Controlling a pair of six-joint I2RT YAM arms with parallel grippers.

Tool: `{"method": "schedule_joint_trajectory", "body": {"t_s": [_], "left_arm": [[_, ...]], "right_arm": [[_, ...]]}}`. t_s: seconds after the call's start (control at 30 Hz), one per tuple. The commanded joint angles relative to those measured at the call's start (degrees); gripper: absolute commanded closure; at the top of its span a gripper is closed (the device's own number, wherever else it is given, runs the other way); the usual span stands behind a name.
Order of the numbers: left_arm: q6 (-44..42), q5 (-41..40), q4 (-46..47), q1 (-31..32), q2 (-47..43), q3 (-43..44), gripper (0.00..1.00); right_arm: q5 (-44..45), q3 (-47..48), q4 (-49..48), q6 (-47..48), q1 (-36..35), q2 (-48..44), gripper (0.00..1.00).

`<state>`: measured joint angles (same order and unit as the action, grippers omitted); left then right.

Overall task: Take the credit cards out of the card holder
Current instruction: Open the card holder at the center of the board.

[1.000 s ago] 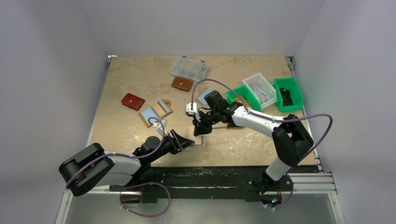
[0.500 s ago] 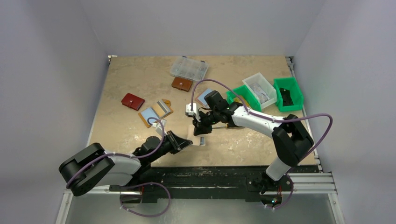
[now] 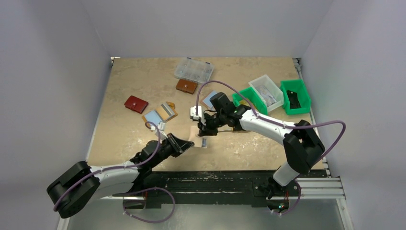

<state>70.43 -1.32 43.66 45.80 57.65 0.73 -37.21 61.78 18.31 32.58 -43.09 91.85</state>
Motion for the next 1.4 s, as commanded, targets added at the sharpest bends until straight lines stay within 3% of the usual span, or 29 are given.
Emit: {"method": "schedule_joint_trajectory", "body": {"t_s": [0.0, 0.23, 0.37, 0.53, 0.67, 1.0, 1.37], "left_arm": [[-0.4, -5.3, -1.7, -1.1, -1.7, -4.1, 1.0], [0.0, -7.0, -4.9, -1.1, -2.3, -4.0, 1.0], [-1.1, -5.8, -4.9, -1.1, -0.8, -2.4, 1.0], [-1.7, -3.2, -3.2, -1.1, 4.2, 1.0, 1.0], [-0.6, -2.0, -0.8, -0.9, 7.7, 2.0, 1.0], [-0.3, -0.6, 1.9, -0.8, 10.6, 3.4, 1.0], [0.5, 0.9, 5.8, -0.6, 13.7, 3.7, 1.0]], "right_arm": [[6.1, 1.0, 4.6, 2.5, 1.4, -0.7, 1.0], [7.4, 0.9, 5.6, 3.8, 1.6, -1.6, 1.0], [1.4, 0.5, 4.7, 1.8, 1.7, -0.9, 1.0], [2.6, 0.4, 1.1, -2.7, -1.0, 0.0, 0.65], [6.9, 0.0, -1.2, -5.1, -3.5, 0.9, 0.5], [16.5, 0.8, -4.1, -8.0, -7.4, 4.8, 0.45], [21.4, 0.7, -7.7, -11.0, -9.7, 6.4, 0.46]]}}
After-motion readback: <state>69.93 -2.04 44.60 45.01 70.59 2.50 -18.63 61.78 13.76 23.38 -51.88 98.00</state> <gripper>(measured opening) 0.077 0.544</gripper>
